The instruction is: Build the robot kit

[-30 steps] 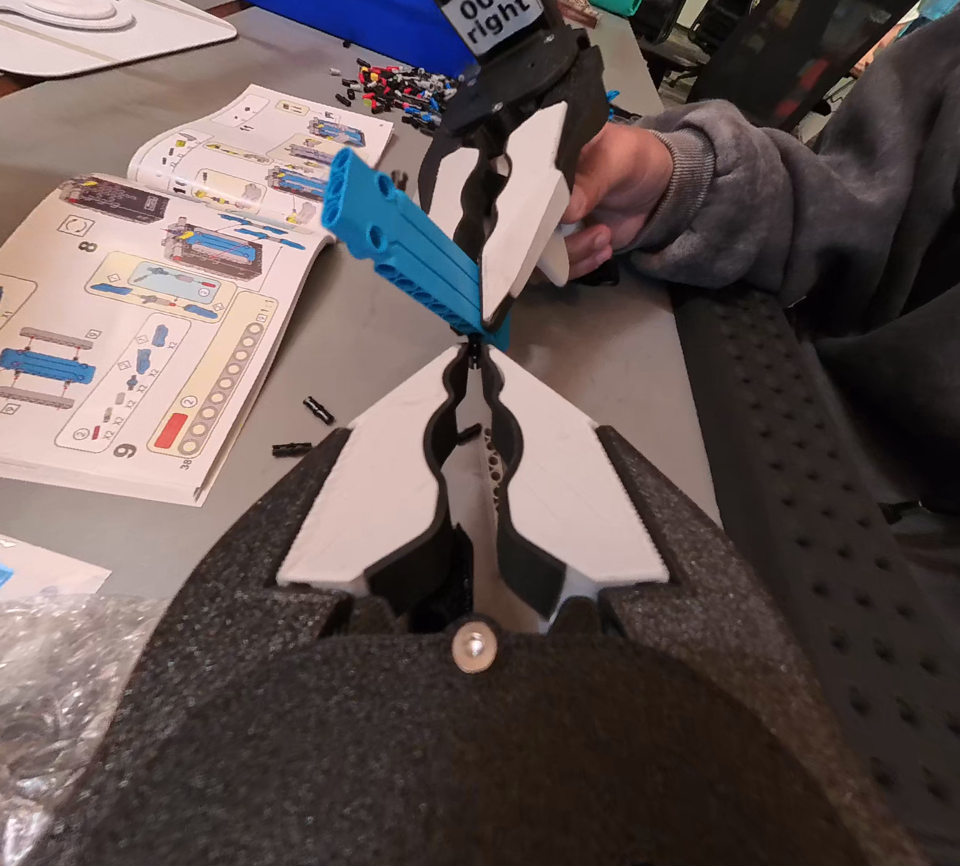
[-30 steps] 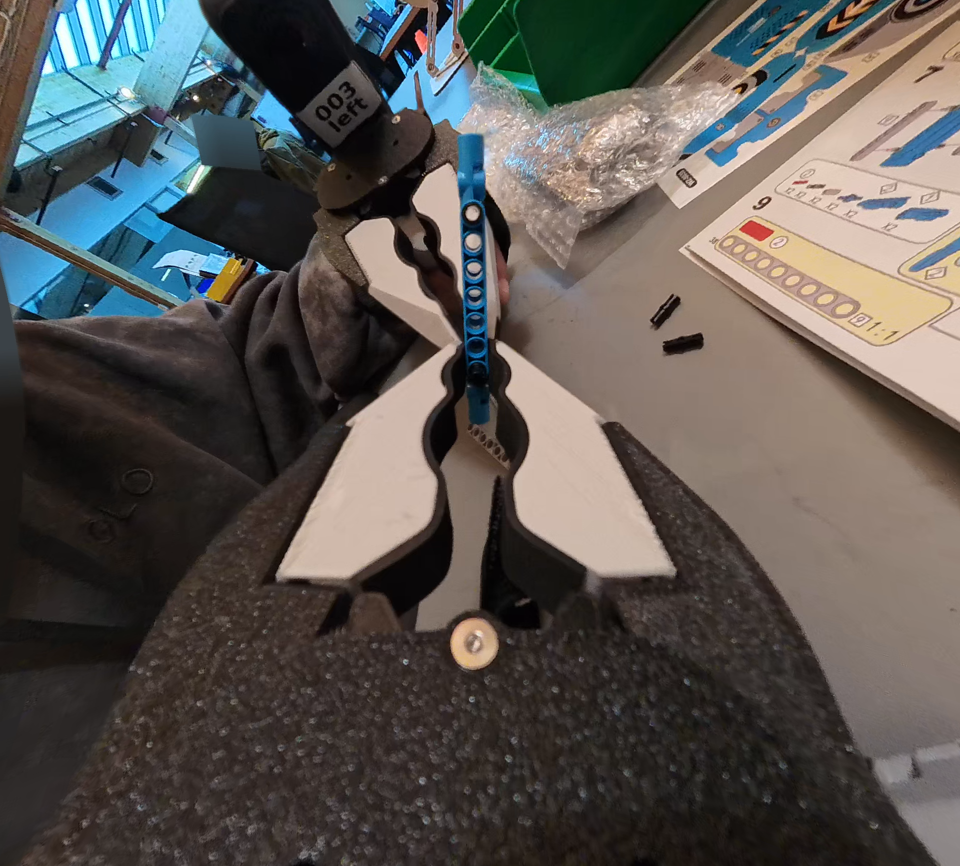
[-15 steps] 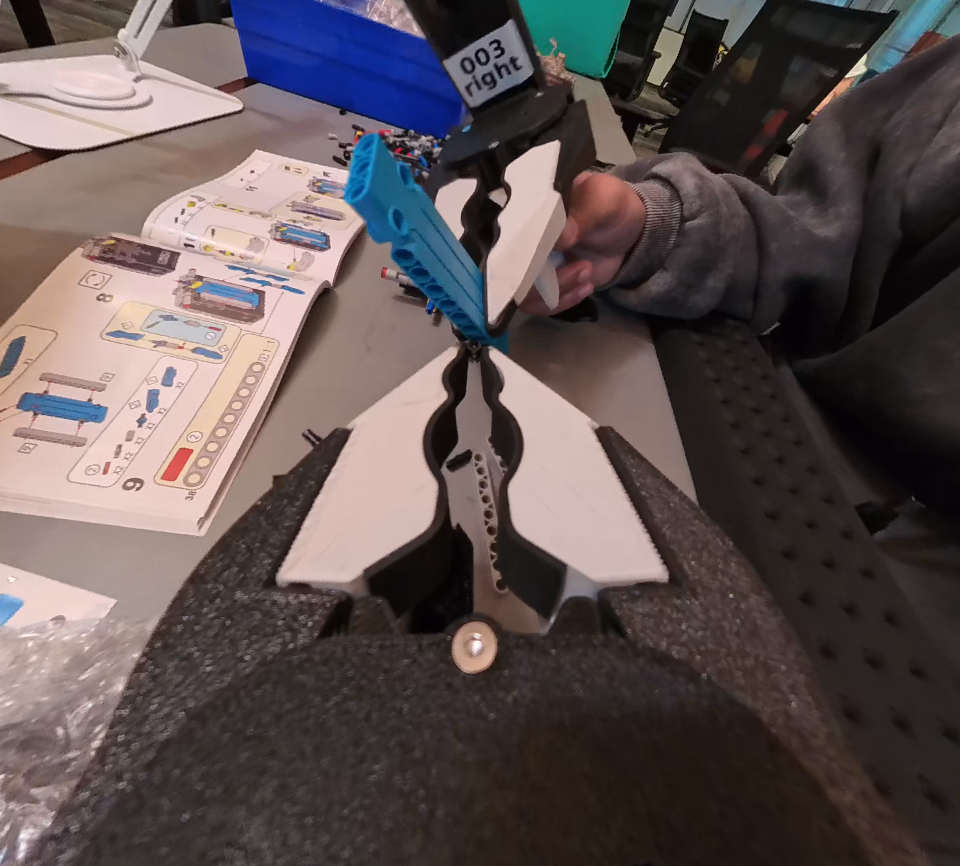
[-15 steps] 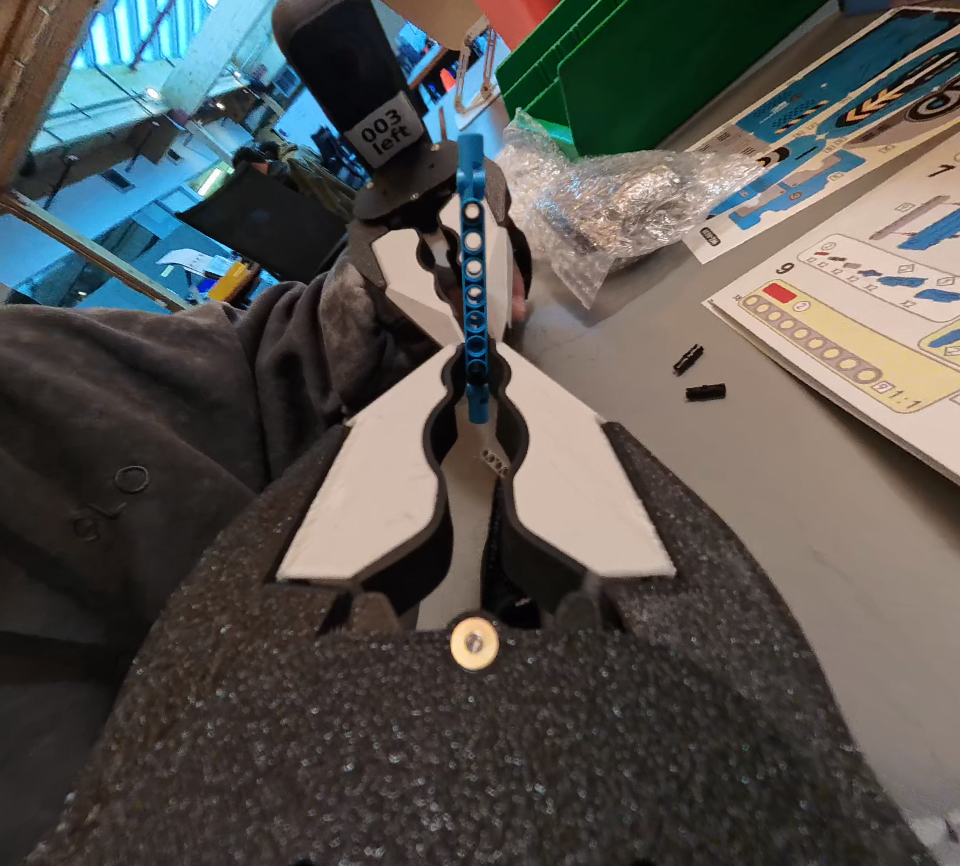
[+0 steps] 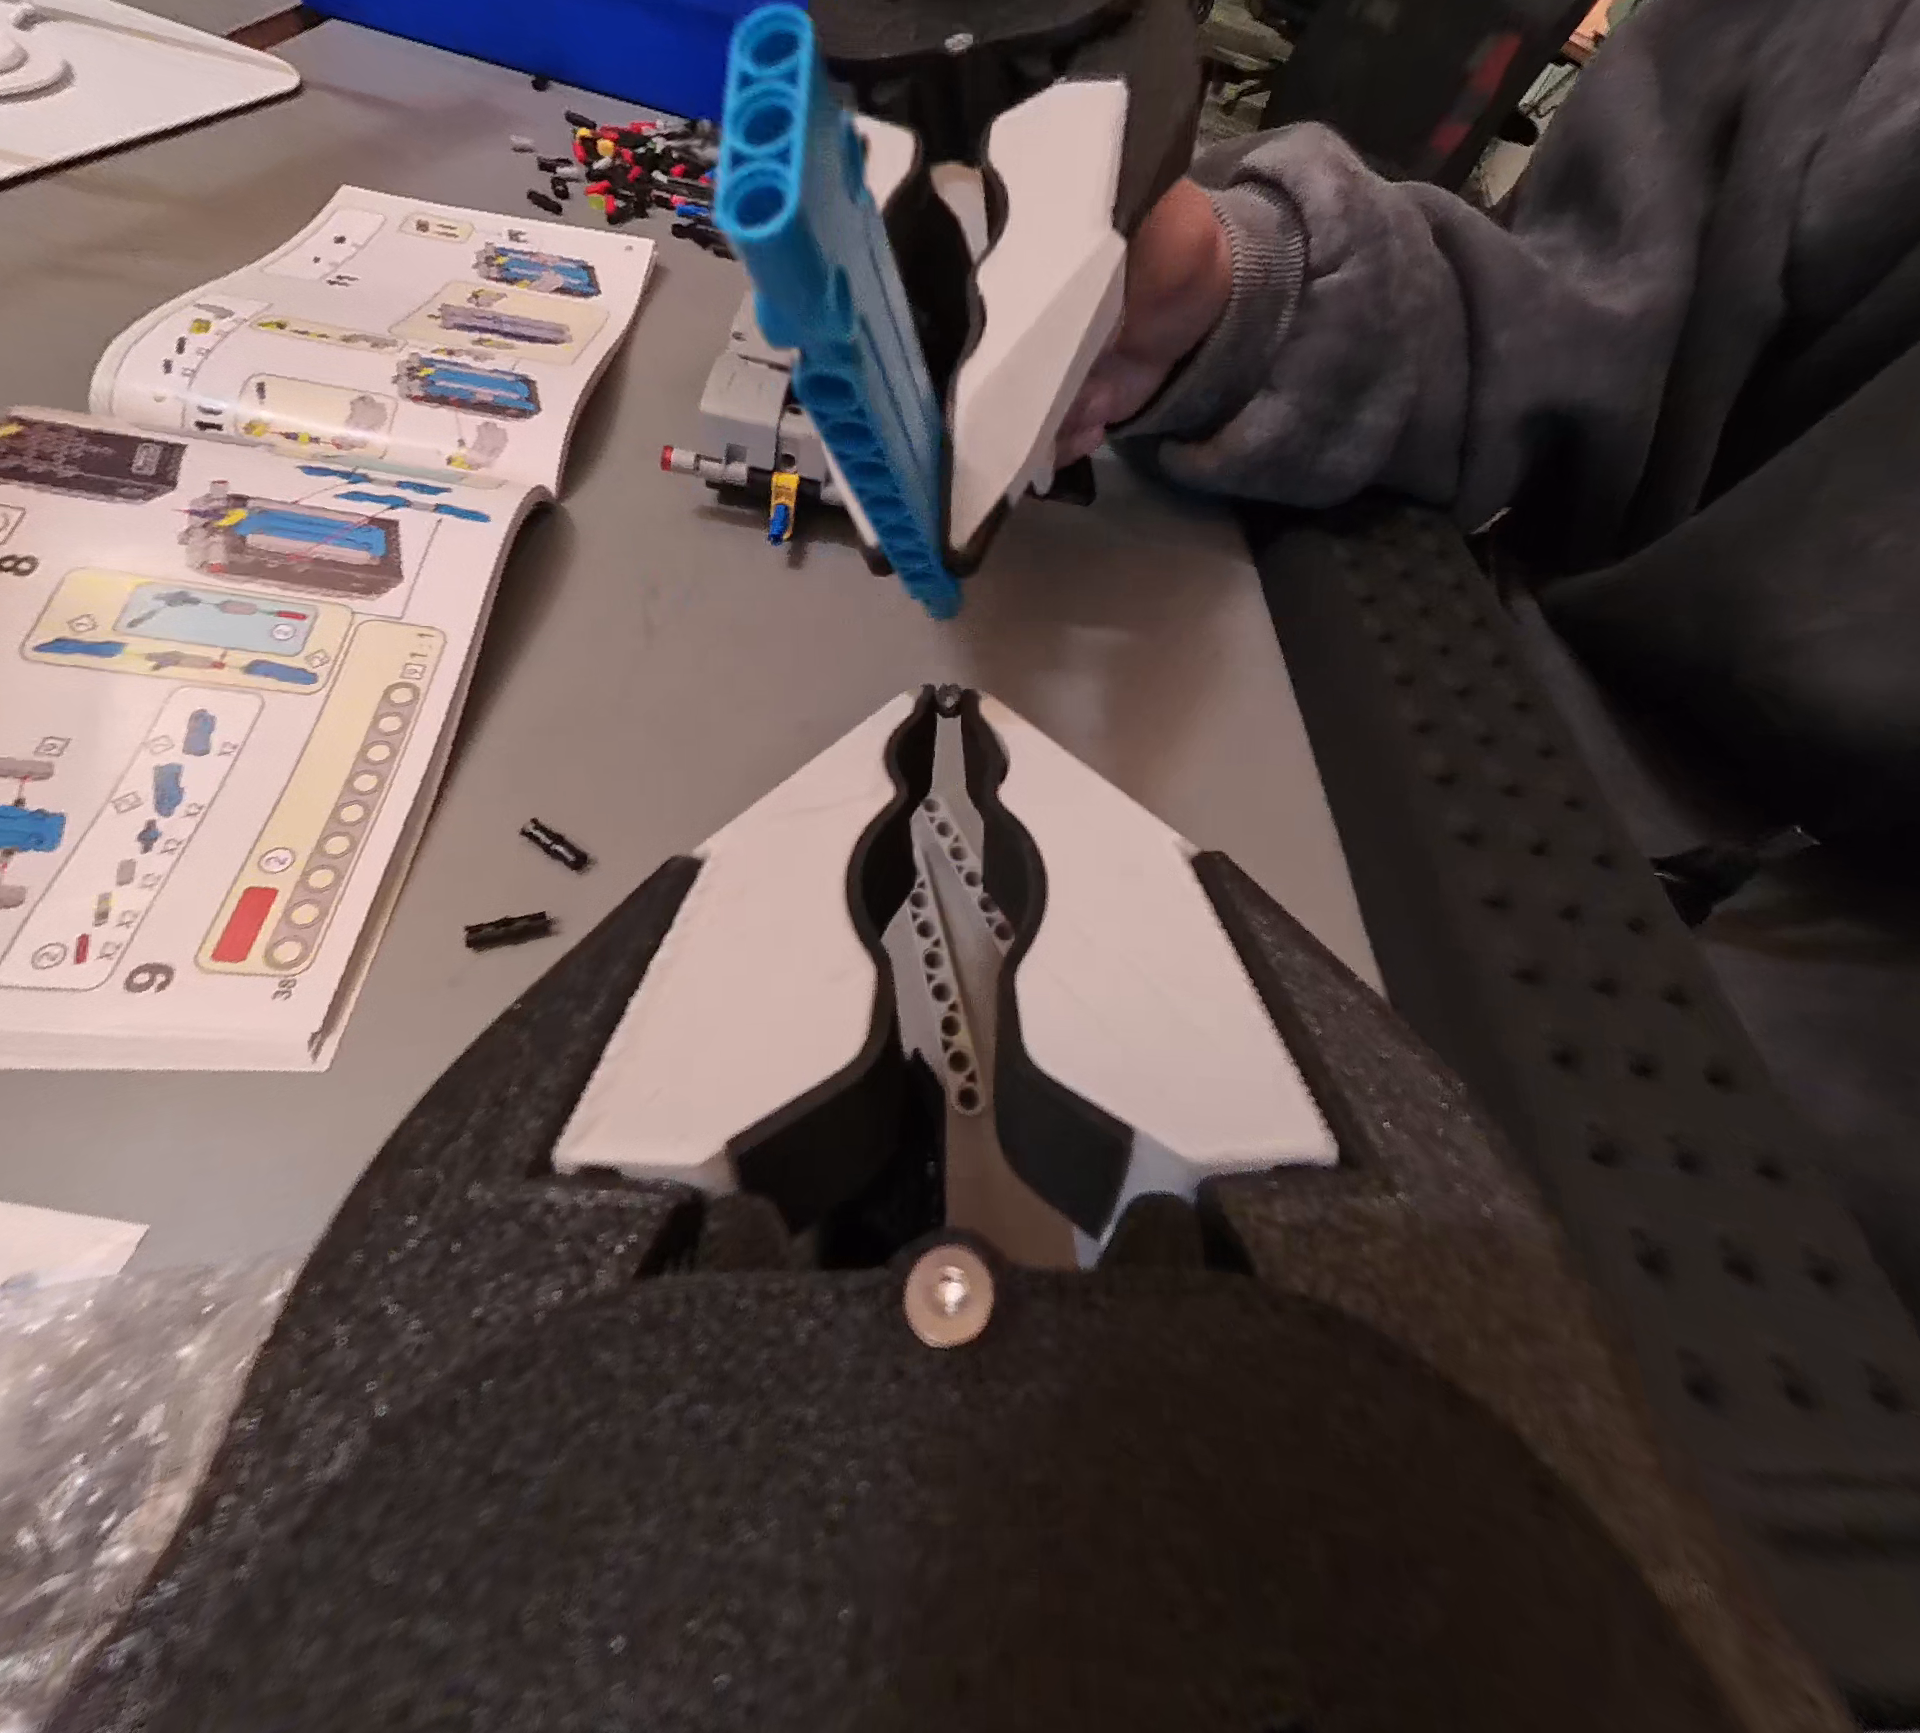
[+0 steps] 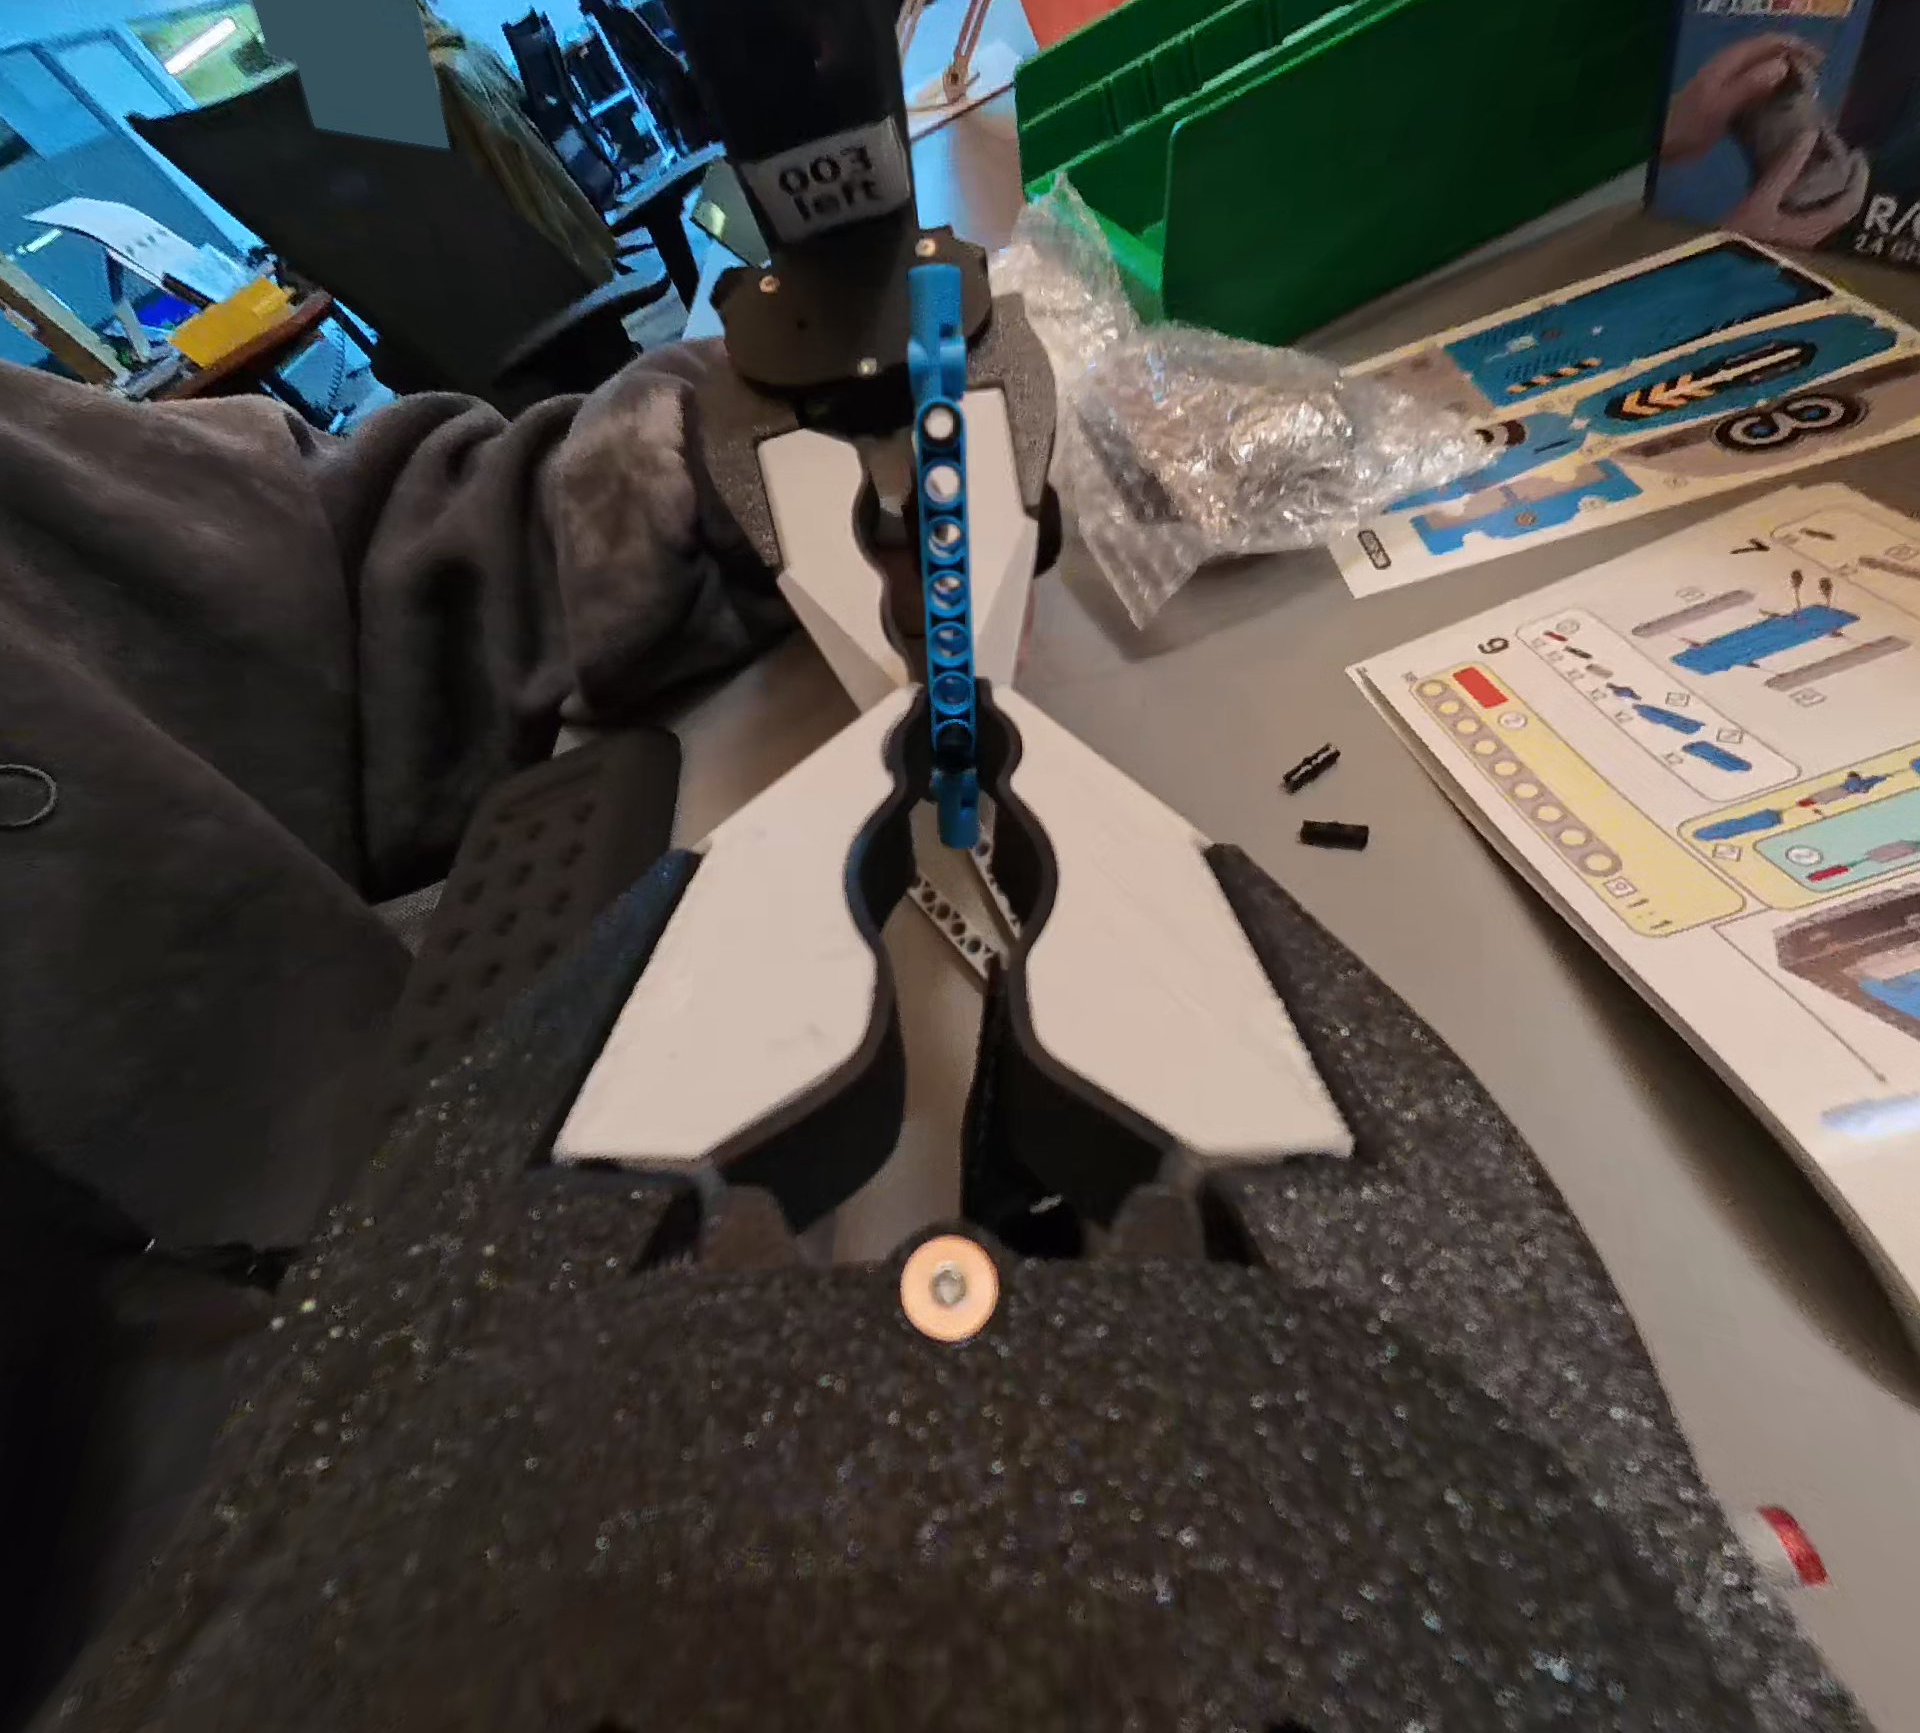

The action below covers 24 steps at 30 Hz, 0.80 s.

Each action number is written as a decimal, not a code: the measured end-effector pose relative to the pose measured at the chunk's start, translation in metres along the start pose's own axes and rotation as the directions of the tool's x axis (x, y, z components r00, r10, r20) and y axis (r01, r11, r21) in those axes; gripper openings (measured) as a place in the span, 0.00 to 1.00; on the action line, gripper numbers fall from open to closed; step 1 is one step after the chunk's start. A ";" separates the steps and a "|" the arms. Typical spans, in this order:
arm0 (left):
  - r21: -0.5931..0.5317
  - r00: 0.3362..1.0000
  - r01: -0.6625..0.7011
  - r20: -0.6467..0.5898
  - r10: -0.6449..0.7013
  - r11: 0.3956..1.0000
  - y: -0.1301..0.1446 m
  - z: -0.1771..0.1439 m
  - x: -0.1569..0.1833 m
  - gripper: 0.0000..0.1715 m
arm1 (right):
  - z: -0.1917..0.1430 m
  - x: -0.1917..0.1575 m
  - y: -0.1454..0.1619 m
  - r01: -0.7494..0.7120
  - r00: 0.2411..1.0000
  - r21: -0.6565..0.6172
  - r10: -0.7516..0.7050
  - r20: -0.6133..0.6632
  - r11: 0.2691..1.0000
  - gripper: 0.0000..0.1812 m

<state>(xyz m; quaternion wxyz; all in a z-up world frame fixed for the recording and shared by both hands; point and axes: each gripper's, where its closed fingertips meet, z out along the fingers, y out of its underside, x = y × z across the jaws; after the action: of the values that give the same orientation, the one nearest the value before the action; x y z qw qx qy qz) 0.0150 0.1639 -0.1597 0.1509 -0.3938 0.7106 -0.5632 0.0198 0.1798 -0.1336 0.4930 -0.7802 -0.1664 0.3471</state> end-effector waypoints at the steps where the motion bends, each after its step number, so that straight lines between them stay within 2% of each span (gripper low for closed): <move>1: 0.000 1.000 -0.002 -0.002 0.002 1.000 0.000 0.001 0.001 0.02 | 0.001 -0.003 -0.001 -0.006 1.000 0.009 0.006 0.018 1.000 0.03; 6: 0.024 0.999 0.021 -0.028 -0.021 0.999 -0.004 0.002 0.006 0.02 | 0.012 -0.009 0.001 -0.011 0.999 0.012 0.011 0.046 1.000 0.03; 12: 0.080 0.997 0.061 -0.051 -0.057 0.995 -0.013 -0.001 0.006 0.02 | 0.008 -0.009 -0.007 -0.052 0.996 0.065 0.047 0.078 0.997 0.03; 16: 0.216 0.997 0.080 -0.026 -0.076 0.973 -0.034 -0.015 -0.002 0.02 | -0.016 -0.010 -0.037 -0.130 0.985 0.239 0.098 0.141 0.962 0.03; 18: 0.337 0.995 0.098 -0.018 -0.097 0.937 -0.051 -0.028 -0.007 0.02 | -0.024 -0.002 -0.040 -0.172 0.981 0.279 0.140 0.131 0.945 0.03; 20: 0.419 0.995 0.088 0.003 -0.098 0.904 -0.063 -0.036 -0.009 0.02 | -0.023 -0.004 -0.043 -0.262 0.959 0.319 0.207 0.196 0.911 0.03; 24: 0.450 0.993 -0.033 0.112 -0.020 0.892 -0.072 -0.034 -0.002 0.02 | -0.014 -0.014 -0.051 -0.425 0.879 0.335 0.296 0.373 0.841 0.04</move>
<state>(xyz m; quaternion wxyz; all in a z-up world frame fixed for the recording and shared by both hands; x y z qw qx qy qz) 0.0218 0.1845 -0.0833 0.2801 -0.3772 0.5521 -0.6888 0.0239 0.1853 -0.0795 0.5371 -0.6141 -0.0134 0.5782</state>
